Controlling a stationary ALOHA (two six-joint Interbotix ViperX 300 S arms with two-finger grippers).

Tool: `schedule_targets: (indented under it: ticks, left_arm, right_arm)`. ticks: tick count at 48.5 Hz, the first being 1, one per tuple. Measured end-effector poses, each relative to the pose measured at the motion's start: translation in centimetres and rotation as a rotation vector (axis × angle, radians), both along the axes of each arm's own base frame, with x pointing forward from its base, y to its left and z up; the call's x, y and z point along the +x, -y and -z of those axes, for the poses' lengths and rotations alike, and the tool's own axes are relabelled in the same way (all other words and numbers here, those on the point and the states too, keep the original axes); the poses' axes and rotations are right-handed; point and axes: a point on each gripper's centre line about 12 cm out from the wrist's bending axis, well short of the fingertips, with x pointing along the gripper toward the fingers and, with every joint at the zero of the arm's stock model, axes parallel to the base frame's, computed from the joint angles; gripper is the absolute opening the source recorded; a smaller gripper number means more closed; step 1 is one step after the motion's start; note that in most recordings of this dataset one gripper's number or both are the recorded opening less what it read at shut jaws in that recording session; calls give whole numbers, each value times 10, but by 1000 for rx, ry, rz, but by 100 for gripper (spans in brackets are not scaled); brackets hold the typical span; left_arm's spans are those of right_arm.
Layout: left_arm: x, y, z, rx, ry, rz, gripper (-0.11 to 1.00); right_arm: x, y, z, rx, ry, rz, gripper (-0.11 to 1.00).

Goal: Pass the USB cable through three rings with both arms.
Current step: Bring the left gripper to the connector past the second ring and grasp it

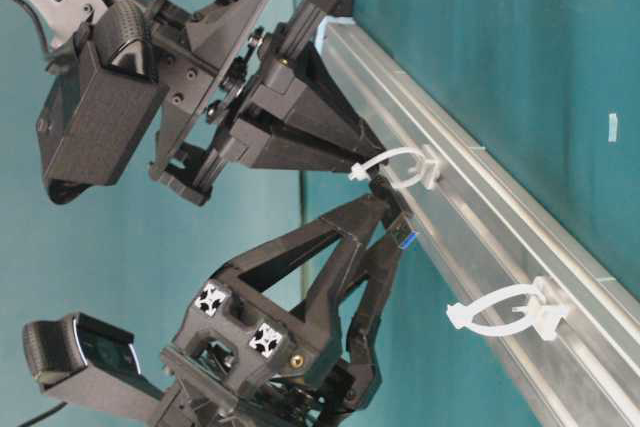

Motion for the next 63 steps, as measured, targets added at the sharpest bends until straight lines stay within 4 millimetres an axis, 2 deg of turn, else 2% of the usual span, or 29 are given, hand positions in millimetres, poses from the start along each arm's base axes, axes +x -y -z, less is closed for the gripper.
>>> schedule_targets:
  ticks: [10,21,31,35,39,43,52,54,63]
  left_arm:
    - [5,0,0,1,6,1,88]
    - [12,-1,13,-2,-23,1,88]
    - [17,-1,10,-1,-11,1,88]
    - [17,-1,10,-1,-9,1,84]
    - [18,-1,10,-1,-6,1,76]
    - [18,0,9,-1,0,4,64]
    - [19,4,9,-1,5,12,21]
    - [19,4,9,-1,5,13,18]
    - [19,5,9,-1,5,15,18]
  right_arm:
    - [0,0,0,0,0,0,8]
    - [0,0,0,-1,1,0,8]
    - [0,0,0,-1,1,0,8]
    - [0,1,0,-1,1,2,8]
    - [0,0,1,0,0,0,8]
    - [0,0,0,-1,1,0,8]
    - [0,-1,1,0,0,-1,8]
    - [0,-1,1,0,0,-3,8]
    - [0,-1,0,-1,1,-3,8]
